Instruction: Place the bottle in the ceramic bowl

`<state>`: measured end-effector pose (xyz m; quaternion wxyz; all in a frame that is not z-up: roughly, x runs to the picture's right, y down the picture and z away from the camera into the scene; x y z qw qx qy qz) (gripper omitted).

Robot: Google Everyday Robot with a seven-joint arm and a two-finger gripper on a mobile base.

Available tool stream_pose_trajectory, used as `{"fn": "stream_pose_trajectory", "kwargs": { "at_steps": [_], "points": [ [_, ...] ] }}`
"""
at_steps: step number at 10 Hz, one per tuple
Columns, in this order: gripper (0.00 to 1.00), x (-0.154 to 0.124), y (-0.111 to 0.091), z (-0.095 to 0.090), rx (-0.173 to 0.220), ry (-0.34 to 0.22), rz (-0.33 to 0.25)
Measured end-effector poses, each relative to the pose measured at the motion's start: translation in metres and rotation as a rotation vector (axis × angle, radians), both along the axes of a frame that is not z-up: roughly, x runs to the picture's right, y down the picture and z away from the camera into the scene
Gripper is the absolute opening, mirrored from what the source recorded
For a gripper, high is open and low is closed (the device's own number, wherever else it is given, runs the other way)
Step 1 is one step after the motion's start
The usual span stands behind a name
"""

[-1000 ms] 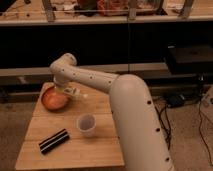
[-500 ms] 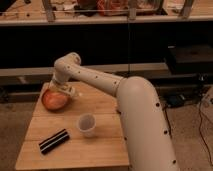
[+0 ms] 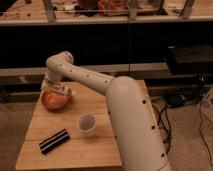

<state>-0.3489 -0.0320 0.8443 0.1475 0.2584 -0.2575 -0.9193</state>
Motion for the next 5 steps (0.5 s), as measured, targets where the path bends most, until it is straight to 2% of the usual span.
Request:
{"fn": "stream_pose_trajectory", "kwargs": {
  "at_steps": [3, 4, 5],
  "points": [
    [0.02, -0.011, 0.001, 0.002, 0.003, -0.006, -0.036],
    [0.05, -0.014, 0.004, 0.005, 0.006, 0.010, -0.058],
    [0.13, -0.016, 0.006, 0.004, 0.002, 0.012, -0.053]
  ]
}}
